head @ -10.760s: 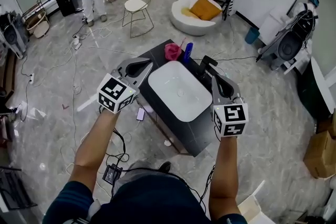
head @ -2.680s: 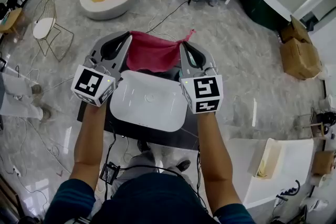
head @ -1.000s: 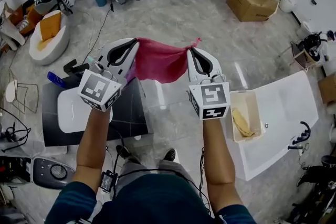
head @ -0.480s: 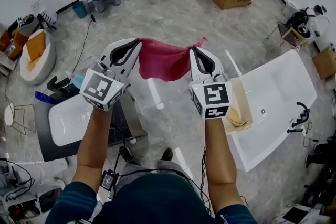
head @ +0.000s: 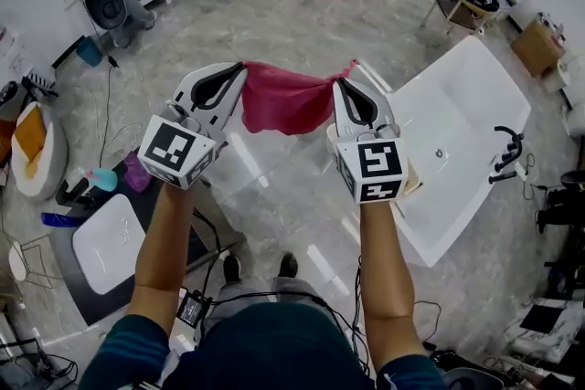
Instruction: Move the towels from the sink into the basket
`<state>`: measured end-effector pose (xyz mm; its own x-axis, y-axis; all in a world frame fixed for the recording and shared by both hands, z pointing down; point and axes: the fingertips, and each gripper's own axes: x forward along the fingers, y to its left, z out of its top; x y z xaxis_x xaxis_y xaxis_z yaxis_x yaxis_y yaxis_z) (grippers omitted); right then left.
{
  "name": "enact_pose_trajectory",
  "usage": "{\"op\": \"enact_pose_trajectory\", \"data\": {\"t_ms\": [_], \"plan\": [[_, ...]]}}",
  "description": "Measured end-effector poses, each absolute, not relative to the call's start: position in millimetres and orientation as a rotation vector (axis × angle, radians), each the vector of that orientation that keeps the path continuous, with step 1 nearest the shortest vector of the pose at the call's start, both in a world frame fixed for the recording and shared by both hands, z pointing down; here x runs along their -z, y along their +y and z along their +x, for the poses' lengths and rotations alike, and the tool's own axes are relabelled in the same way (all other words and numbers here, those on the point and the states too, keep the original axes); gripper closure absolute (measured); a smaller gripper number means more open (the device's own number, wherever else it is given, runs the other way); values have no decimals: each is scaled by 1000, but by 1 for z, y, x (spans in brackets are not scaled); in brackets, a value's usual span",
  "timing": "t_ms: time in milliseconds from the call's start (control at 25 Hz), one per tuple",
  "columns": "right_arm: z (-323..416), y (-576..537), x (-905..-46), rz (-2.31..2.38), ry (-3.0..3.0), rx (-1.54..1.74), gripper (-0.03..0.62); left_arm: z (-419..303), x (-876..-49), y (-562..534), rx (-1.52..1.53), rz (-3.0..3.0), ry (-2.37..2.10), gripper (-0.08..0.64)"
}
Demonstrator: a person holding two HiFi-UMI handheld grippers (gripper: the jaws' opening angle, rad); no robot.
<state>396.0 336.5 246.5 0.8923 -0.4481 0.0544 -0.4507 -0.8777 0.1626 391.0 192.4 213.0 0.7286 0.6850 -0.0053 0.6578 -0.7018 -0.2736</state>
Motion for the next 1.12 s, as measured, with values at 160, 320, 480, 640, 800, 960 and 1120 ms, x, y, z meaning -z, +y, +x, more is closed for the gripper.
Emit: {"op": "enact_pose_trajectory", "data": {"t_ms": [160,320,480,640,800,960,1120], "plan": [[399,388,-259,2912,-565,-65,575,408,-230,241,-122,-2660,-1179,549],[392,426,-272,2927,-455,-112,575,416,-246,279,-88,-2629,-1295,549],[382,466,-290,2925,-350,-169,575,418,-260,317,-62,-2592,-1398,549],[374,499,-297,2940,-274,-194,575,419,-271,354,-38,-2548,-1480,549],[365,530,-309,2953,-209,-227,575,418,-285,389,-9,-2507,-1551,549],[355,557,-324,2957,-141,-256,575,416,-301,419,16,-2467,-1621,549],[345,579,-339,2973,-95,-292,575,412,-320,444,68,-2432,-1678,549]]}}
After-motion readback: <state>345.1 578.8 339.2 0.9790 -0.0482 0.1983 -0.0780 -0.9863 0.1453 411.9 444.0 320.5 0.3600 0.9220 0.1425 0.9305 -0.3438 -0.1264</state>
